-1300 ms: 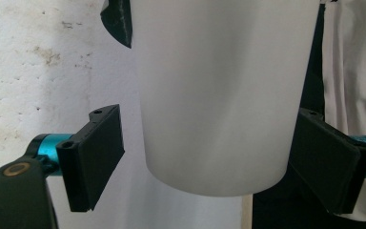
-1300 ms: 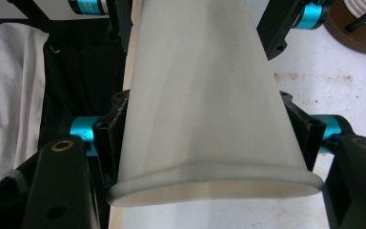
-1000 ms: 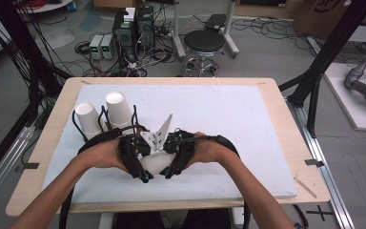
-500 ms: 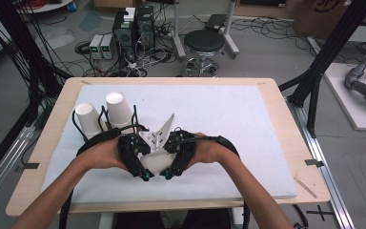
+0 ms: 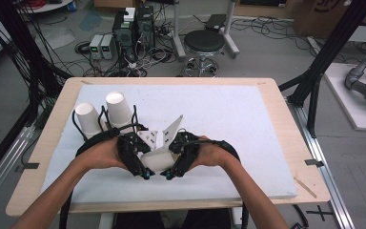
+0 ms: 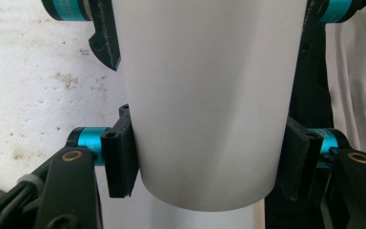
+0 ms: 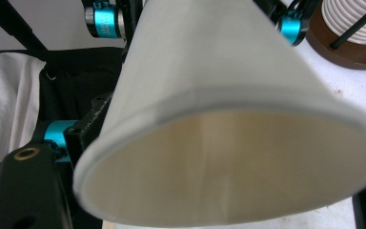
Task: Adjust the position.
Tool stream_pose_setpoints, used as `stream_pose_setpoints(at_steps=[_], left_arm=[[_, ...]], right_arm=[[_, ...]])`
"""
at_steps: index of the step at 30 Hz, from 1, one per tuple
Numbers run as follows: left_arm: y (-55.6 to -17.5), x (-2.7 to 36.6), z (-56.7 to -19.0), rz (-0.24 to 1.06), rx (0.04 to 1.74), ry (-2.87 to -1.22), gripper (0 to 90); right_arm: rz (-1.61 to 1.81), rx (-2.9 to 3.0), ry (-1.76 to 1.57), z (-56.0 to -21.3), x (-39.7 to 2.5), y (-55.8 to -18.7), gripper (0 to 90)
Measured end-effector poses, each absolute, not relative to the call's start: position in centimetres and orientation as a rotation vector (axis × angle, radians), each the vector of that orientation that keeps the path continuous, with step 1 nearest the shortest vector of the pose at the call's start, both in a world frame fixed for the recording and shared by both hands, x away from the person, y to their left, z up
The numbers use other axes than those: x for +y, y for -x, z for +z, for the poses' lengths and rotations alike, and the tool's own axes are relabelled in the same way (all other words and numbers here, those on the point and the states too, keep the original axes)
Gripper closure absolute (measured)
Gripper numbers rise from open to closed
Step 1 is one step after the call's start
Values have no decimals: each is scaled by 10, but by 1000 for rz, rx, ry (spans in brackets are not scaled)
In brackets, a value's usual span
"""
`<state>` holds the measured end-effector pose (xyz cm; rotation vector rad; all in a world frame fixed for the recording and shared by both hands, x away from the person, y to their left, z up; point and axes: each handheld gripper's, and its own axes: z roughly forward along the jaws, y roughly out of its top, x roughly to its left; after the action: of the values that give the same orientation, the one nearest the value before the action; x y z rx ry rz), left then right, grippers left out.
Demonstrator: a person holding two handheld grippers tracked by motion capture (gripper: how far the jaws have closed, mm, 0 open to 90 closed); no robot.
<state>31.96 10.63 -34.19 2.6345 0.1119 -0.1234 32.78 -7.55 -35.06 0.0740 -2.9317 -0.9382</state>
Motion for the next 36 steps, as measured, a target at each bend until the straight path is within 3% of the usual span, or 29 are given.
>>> stream_pose_setpoints(at_steps=[36], left_arm=[[-318,121,-330,-90,139,-2559,353]], right_arm=[[-1110,-2850,17,-372,-97,-329,187]])
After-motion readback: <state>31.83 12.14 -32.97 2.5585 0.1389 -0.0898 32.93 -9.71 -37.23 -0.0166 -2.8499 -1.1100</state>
